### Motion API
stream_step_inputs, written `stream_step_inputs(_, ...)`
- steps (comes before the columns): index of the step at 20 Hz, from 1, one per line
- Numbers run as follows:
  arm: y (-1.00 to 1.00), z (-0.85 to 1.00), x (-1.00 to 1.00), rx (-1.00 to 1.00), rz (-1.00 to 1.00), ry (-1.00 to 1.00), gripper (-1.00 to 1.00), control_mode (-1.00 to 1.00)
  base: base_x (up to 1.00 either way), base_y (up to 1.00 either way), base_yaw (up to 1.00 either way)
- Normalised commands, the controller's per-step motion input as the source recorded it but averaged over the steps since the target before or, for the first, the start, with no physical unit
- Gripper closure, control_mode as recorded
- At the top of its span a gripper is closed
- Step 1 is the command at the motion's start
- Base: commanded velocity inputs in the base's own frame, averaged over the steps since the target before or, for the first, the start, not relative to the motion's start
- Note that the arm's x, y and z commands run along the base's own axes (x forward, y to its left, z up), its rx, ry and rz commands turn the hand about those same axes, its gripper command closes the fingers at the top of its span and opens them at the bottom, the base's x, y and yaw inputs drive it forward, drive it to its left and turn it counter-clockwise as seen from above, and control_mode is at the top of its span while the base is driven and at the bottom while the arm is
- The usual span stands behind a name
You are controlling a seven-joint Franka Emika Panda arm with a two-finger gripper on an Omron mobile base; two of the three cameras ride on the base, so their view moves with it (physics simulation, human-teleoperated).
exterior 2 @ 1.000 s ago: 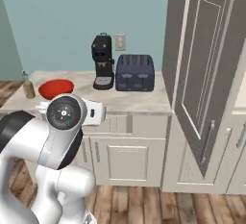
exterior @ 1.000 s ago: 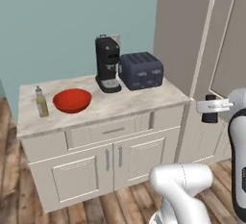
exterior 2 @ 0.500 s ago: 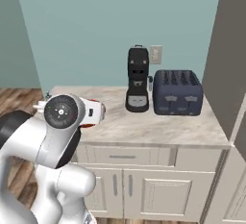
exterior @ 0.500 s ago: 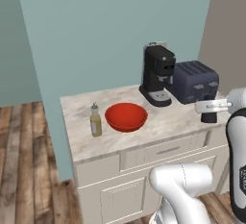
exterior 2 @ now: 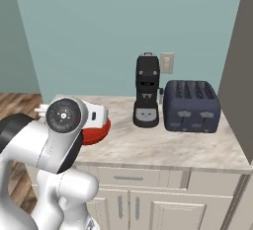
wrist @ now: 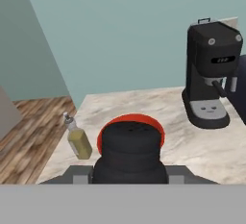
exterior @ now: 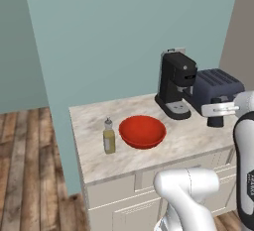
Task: Retrieve the bottle and the shaker from the cabinet and place them next to the mixing bowl on the counter. Then add garlic from the fridge to the mixing bowl.
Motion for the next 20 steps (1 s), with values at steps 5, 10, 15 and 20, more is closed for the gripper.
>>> stream_step_inputs(5, 0.00, 0.00, 0.00, 0.00, 0.00, 0.00, 1.00, 1.00, 0.00, 0.00, 0.00)
stream_step_inputs(10, 0.00, 0.00, 0.00, 0.00, 0.00, 0.00, 1.00, 1.00, 0.00, 0.00, 0.00)
stream_step_inputs(15, -0.19, 0.00, 0.28, 0.03, 0.09, 0.00, 1.00, -1.00, 0.00, 0.00, 0.00)
stream_step_inputs(20, -0.30, 0.00, 0.79, 0.02, 0.23, 0.00, 1.00, -1.00, 0.00, 0.00, 0.00)
